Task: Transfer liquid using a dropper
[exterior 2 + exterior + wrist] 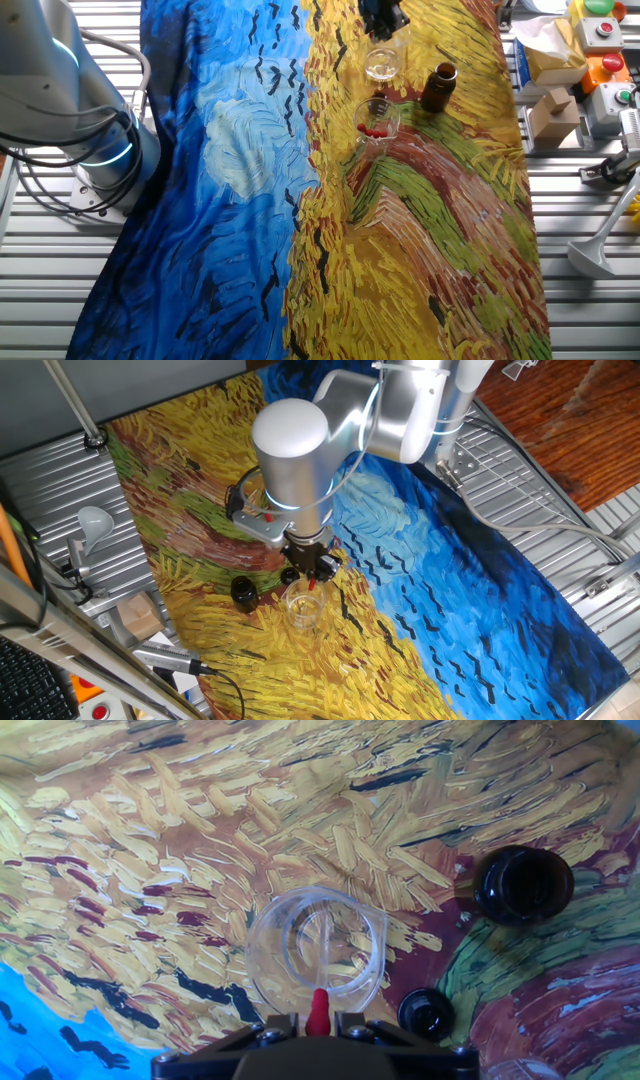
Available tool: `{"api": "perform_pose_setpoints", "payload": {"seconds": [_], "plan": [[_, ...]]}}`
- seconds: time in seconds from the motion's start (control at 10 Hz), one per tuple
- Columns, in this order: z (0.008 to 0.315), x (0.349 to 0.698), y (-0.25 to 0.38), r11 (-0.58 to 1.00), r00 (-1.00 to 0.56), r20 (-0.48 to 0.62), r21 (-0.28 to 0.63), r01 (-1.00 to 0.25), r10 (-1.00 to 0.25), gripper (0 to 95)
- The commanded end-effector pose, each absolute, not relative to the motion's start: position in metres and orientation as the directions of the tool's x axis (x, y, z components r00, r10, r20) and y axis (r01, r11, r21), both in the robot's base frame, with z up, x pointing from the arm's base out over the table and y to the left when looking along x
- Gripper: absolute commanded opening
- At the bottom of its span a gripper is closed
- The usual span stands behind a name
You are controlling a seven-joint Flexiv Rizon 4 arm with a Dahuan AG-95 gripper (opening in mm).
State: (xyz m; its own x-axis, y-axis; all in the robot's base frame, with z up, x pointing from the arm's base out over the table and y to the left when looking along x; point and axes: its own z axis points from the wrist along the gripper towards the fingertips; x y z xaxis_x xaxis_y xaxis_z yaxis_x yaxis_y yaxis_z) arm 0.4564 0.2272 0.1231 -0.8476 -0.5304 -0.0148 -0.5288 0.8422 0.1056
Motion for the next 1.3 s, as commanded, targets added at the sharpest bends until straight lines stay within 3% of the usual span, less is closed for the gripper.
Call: {"api": "perform_pose_setpoints", "payload": {"seconds": [0.1, 1.3], "plan": [[0.123, 0.457, 0.227, 0.842, -0.847, -0.014, 0.105, -0.530, -0.531, 0.0], [0.146, 0.452, 0.232, 0.842, -0.848, -0.002, 0.123, -0.526, -0.529, 0.0]]}}
